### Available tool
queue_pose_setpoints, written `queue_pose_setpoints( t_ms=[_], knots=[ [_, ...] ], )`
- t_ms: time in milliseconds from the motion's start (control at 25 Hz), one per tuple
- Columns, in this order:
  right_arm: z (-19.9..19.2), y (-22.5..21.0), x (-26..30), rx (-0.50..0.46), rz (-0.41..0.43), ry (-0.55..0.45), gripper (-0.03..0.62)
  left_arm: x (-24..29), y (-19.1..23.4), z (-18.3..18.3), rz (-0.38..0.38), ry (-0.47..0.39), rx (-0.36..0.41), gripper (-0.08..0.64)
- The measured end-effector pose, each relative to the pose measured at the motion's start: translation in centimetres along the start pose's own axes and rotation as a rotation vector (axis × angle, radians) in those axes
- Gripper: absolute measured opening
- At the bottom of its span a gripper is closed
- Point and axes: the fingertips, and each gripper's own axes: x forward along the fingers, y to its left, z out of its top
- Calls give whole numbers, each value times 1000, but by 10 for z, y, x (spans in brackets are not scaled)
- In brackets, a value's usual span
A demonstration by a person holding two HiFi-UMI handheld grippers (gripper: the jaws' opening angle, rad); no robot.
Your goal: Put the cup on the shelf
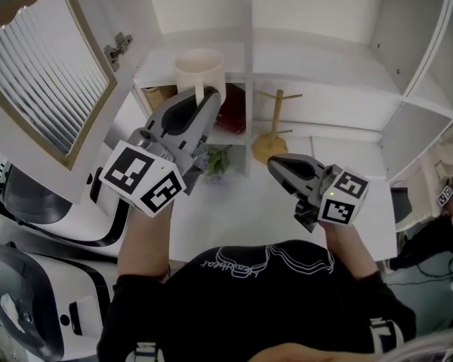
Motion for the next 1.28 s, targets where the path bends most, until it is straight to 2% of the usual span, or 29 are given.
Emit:
queue_pose_setpoints(
  t_ms=[280,560,1280],
  knots=[
    [2,-15,-3,-3,-59,-2,6,20,25,9,-28,-45,-20,25],
    [1,-31,-10,15,-102,-4,6,40,48,7,-16,-62,-23,25],
    [-17,-62,-7,79,-128,25,6,68,93,-14,-6,-67,-97,25]
  ],
)
